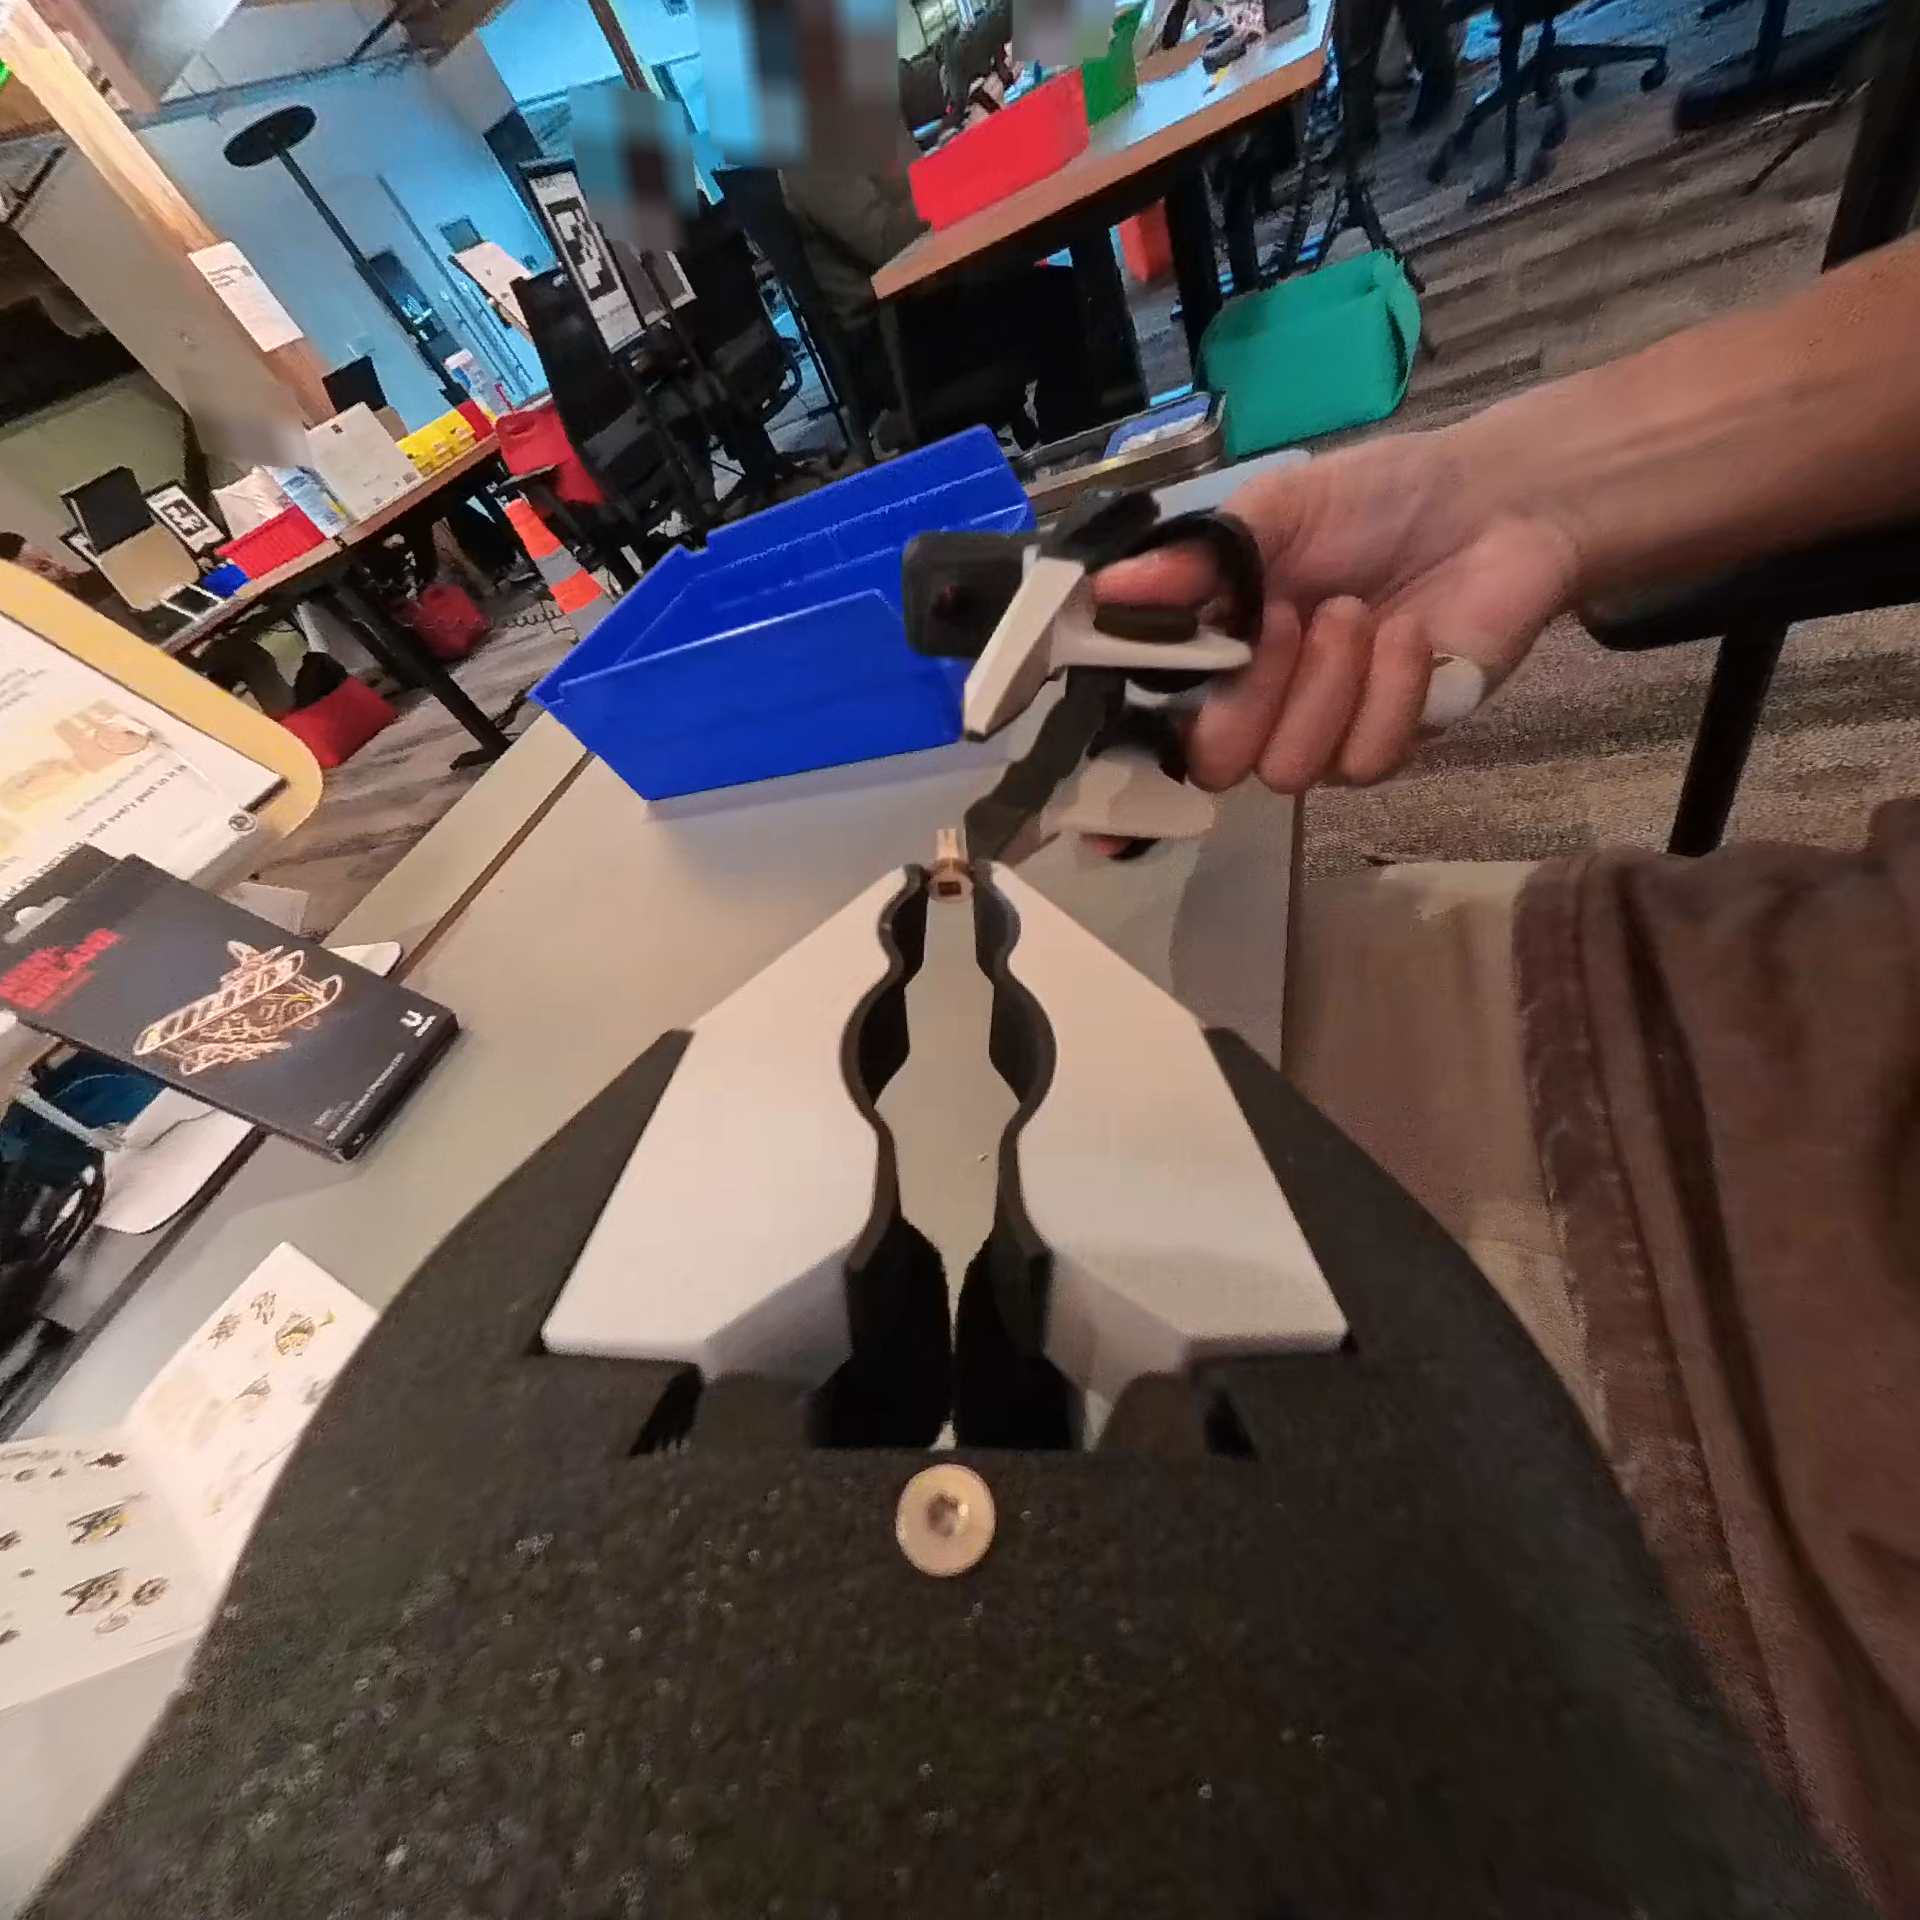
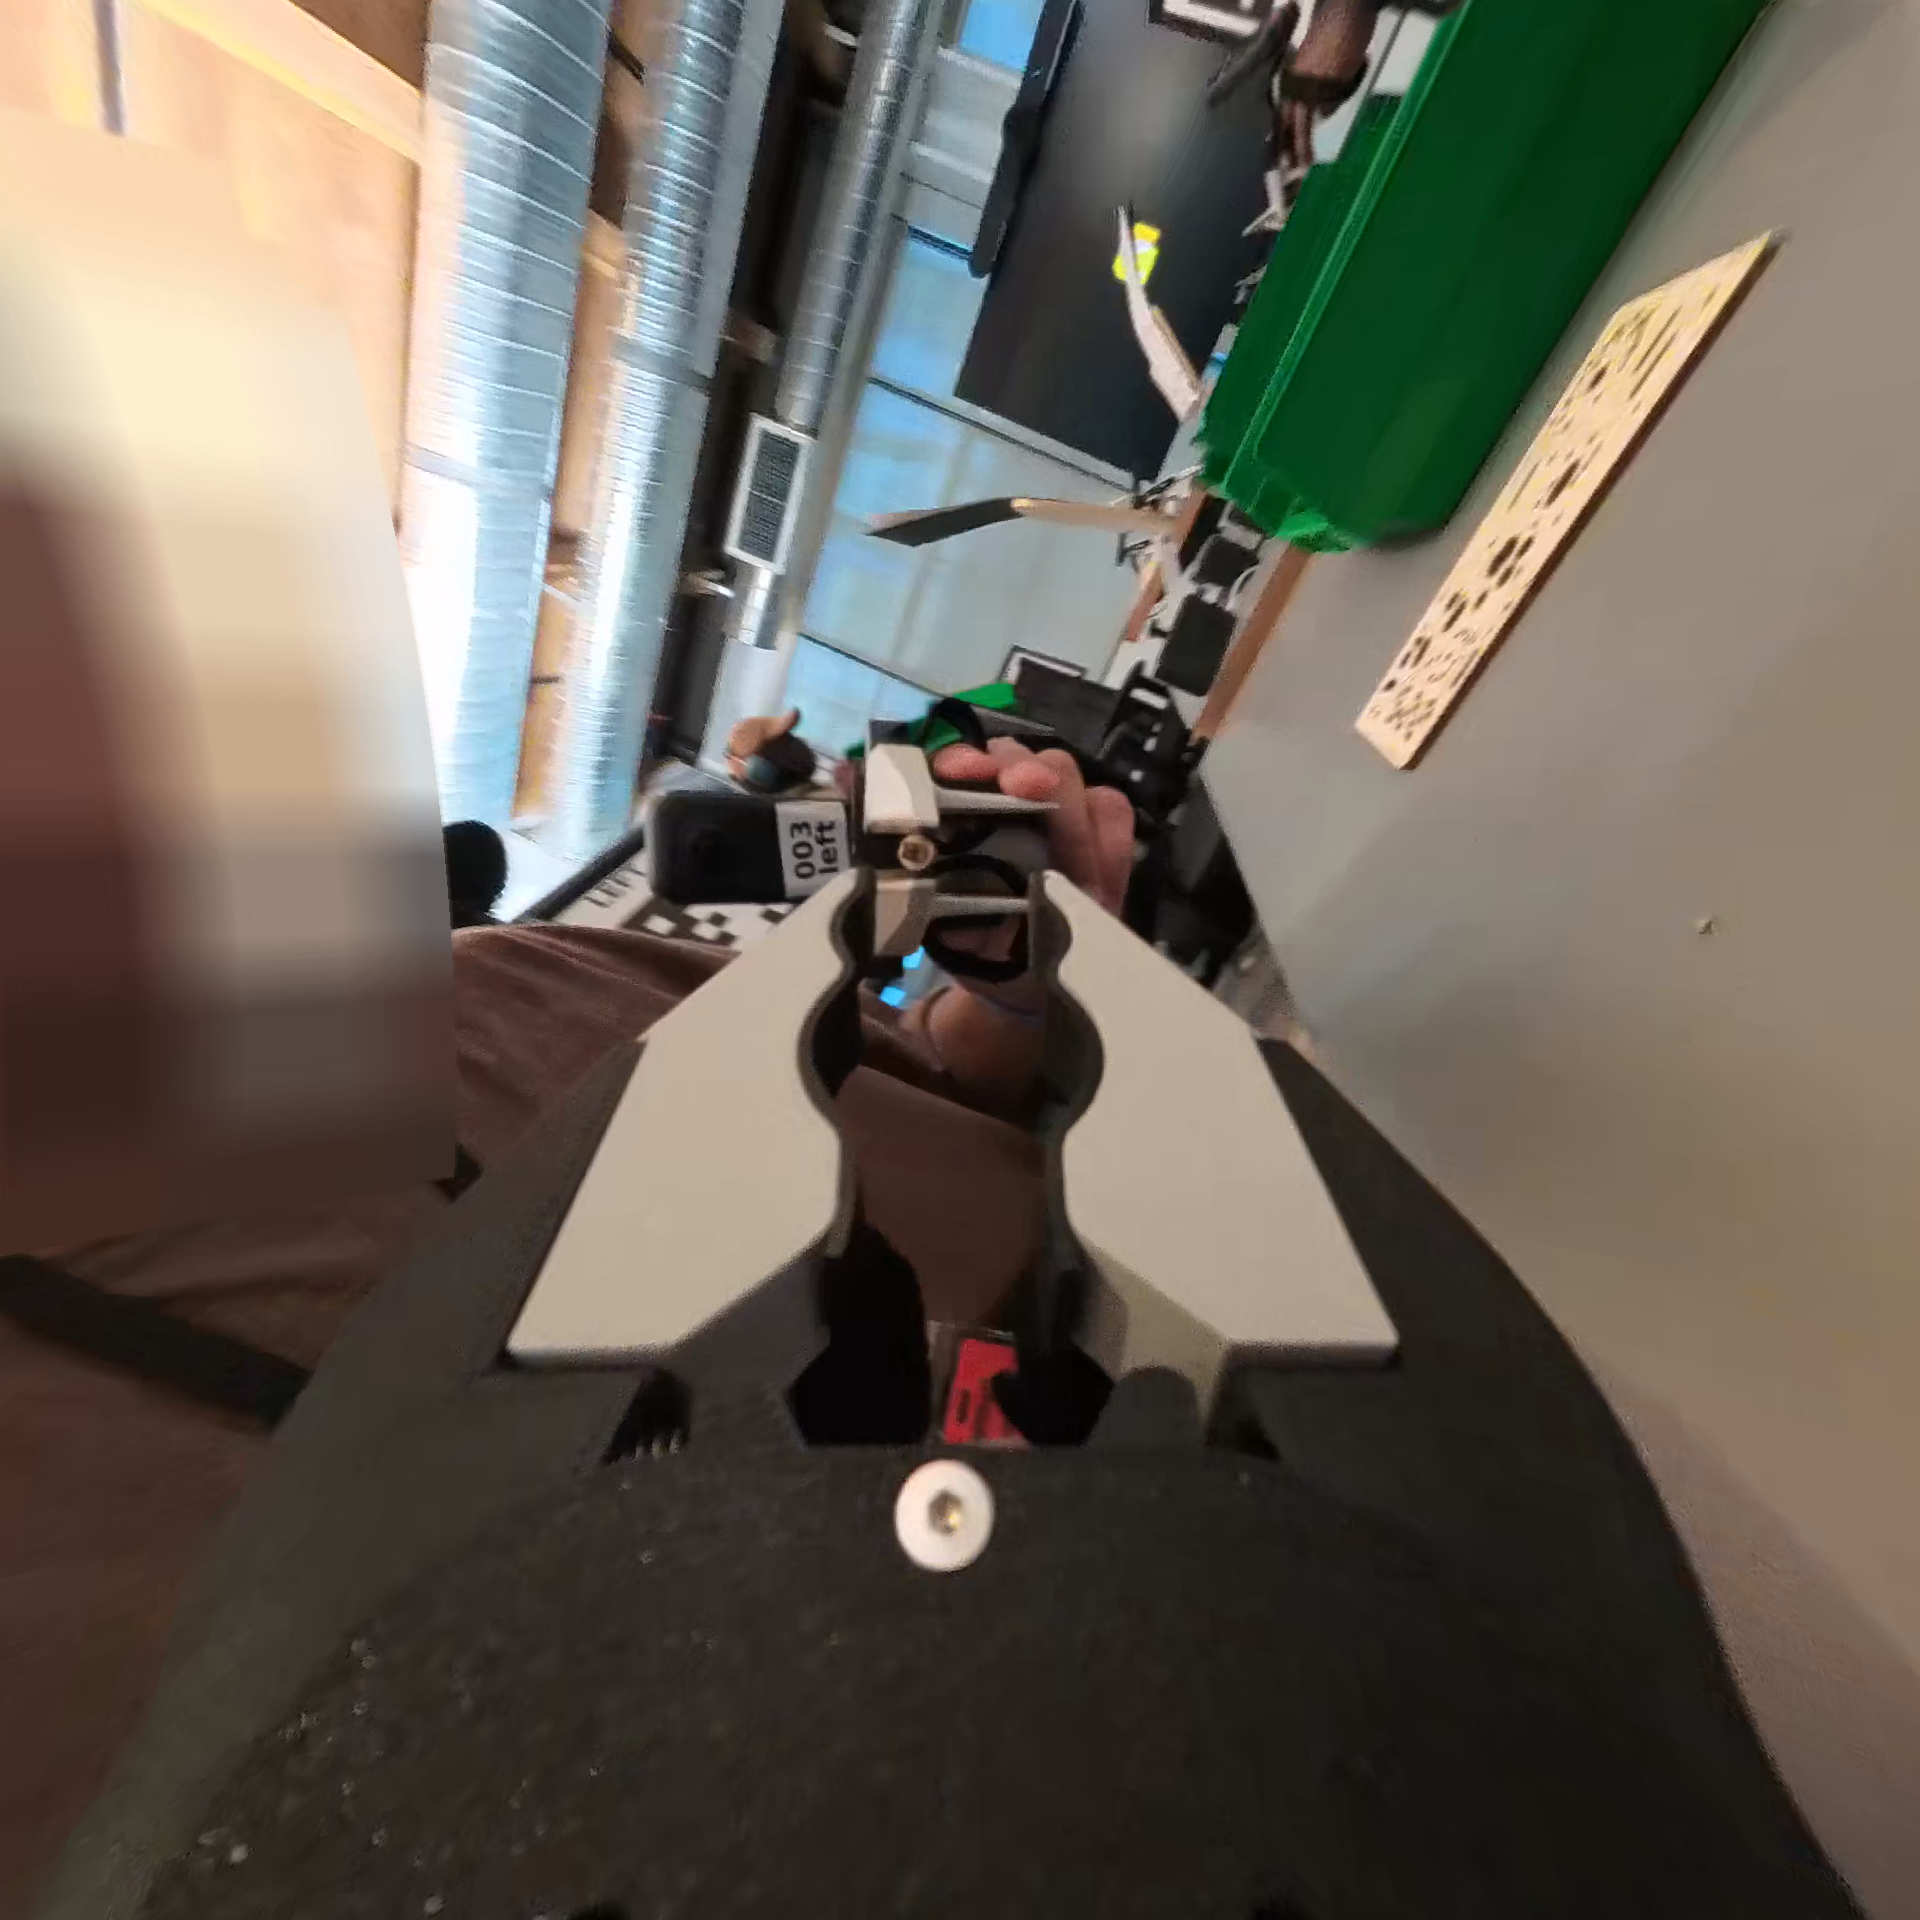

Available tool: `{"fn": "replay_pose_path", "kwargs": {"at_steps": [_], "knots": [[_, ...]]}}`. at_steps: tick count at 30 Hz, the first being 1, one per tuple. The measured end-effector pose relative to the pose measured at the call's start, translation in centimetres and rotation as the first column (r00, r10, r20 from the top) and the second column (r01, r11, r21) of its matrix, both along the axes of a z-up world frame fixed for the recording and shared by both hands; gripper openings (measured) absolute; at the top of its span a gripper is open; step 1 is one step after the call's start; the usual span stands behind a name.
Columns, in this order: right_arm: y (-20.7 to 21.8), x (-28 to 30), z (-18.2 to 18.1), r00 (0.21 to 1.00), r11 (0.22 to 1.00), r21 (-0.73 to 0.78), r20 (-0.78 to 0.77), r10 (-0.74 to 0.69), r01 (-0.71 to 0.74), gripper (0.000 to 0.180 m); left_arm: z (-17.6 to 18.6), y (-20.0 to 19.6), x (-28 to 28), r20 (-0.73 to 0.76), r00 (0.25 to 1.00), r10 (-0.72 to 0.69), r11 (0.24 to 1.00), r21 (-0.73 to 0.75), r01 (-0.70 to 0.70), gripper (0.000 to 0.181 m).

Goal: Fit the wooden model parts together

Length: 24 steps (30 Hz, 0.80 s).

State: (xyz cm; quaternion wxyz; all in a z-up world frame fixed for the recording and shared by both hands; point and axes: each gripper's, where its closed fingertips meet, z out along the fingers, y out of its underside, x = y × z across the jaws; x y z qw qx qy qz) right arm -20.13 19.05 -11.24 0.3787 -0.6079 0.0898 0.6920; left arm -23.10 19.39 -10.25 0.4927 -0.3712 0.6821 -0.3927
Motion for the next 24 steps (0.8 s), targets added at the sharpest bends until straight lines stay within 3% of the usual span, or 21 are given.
{"fn": "replay_pose_path", "kwargs": {"at_steps": [6, 11, 19, 24], "knots": [[0.0, -1.1, 0.4, 0.953, 0.985, 0.169, 0.291, -0.088, 0.04, 0.02, 0.1, 0.2, 0.0, 0.01, 1.0, -0.016, 0.997, -0.071, 0.017, 0.006], [0.1, -2.0, 0.3, 0.804, 0.939, 0.342, 0.549, -0.23, 0.035, 0.017, 0.3, 0.2, 0.0, 0.011, 0.999, -0.038, 0.986, -0.16, 0.039, 0.006], [0.3, -0.9, 2.1, 0.633, 0.835, 0.543, 0.617, -0.467, 0.086, 0.017, 0.6, 0.1, -0.1, -0.02, 0.995, -0.093, 0.916, -0.394, 0.078, 0.007], [1.0, -1.2, -0.4, 0.513, 0.862, 0.506, 0.732, -0.448, 0.032, 0.02, 0.0, 1.6, -0.1, -0.077, 0.997, -0.031, 0.902, -0.431, -0.005, 0.007]]}}
